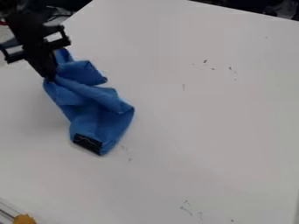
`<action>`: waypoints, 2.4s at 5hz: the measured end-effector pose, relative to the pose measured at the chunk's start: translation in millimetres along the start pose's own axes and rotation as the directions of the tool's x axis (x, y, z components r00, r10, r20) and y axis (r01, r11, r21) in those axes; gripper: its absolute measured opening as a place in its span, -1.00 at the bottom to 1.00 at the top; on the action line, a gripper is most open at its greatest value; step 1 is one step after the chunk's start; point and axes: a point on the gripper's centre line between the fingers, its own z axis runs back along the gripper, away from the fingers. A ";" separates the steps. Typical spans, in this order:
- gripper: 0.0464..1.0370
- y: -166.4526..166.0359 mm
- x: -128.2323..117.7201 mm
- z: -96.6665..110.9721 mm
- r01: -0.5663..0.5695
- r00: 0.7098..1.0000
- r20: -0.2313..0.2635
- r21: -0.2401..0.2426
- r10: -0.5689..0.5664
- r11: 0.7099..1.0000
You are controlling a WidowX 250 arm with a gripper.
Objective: Fold the cloth from bottom right to top left
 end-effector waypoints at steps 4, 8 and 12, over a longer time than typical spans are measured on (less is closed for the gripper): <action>-0.59 30.6 -43.1 -36.8 -0.050 0.996 -0.077 0.047 0.054 0.998; 0.94 3.6 -23.4 -1.8 0.014 0.999 -0.032 0.030 -0.013 0.999; 0.93 -71.7 -31.3 50.0 0.032 0.999 0.007 0.103 -0.033 0.994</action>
